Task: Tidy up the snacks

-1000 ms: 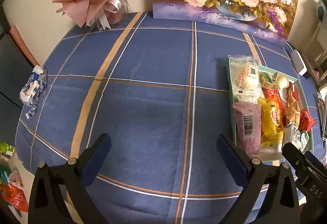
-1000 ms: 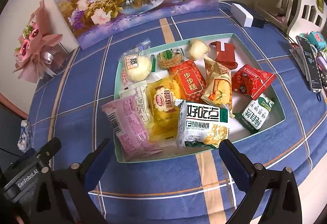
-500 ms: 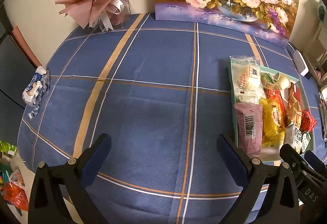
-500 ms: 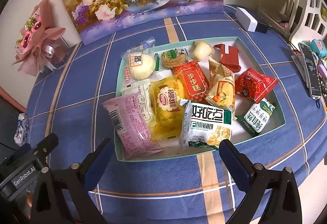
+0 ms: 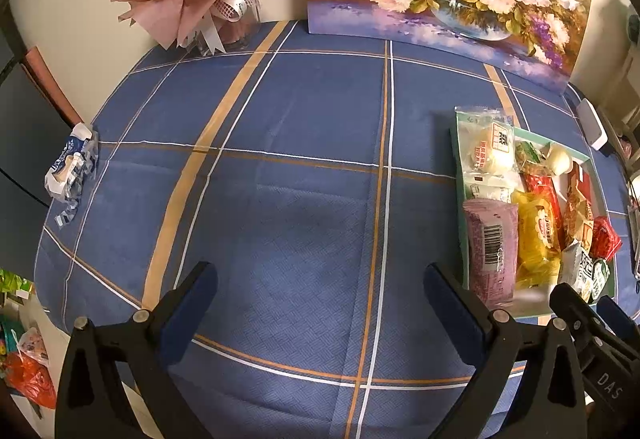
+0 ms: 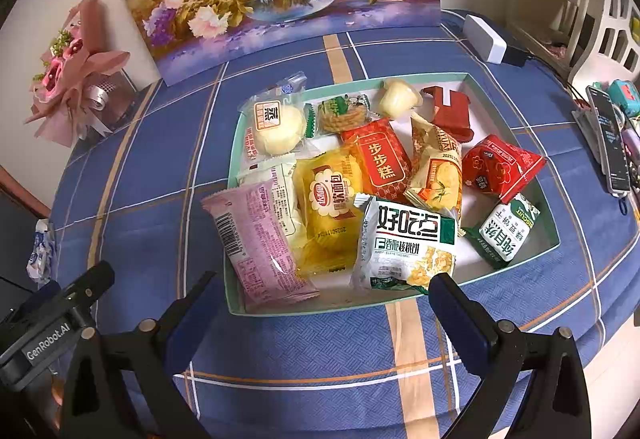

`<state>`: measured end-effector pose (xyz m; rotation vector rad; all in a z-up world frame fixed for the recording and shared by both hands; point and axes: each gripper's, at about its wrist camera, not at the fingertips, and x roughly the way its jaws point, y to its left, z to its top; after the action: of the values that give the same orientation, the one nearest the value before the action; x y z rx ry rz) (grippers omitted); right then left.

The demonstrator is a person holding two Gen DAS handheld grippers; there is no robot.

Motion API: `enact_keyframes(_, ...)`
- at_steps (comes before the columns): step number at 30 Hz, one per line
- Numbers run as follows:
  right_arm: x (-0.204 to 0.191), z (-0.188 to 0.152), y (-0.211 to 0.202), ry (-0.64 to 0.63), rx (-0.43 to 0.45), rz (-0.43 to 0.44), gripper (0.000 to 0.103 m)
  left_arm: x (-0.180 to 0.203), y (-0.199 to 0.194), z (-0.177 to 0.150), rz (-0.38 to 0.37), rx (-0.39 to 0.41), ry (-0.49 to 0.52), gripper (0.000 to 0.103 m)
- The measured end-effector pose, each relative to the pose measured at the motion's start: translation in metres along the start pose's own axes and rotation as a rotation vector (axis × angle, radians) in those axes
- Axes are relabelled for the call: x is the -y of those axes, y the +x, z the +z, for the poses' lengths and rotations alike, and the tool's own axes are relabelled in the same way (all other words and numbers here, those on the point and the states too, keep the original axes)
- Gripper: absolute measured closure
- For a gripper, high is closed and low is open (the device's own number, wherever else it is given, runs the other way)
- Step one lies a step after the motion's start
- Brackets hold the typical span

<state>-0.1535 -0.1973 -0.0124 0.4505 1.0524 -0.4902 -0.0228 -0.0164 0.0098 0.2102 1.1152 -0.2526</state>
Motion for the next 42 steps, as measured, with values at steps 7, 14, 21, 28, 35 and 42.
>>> enact_keyframes(7,0.001,0.001,0.003,-0.018,-0.009,0.004,0.000,0.000,0.001,0.000,-0.001,-0.003,0.001,0.001)
enact_keyframes(14,0.003,0.001,0.005,-0.028,-0.014,0.008,0.000,0.000,0.002,-0.001,0.004,-0.011,-0.006,0.001)
enact_keyframes(21,0.001,0.000,0.005,-0.029,-0.015,0.008,0.000,0.000,0.003,-0.001,0.005,-0.015,-0.008,0.001)
enact_keyframes(28,0.001,-0.001,0.006,-0.031,-0.017,0.010,0.000,0.000,0.005,-0.002,0.009,-0.022,-0.010,0.001)
enact_keyframes(35,0.003,0.000,0.008,-0.039,-0.022,0.014,0.000,0.000,0.006,-0.002,0.011,-0.027,-0.012,0.001)
enact_keyframes(42,0.004,-0.001,0.010,-0.044,-0.026,0.016,0.000,0.000,0.007,-0.002,0.012,-0.030,-0.013,0.001)
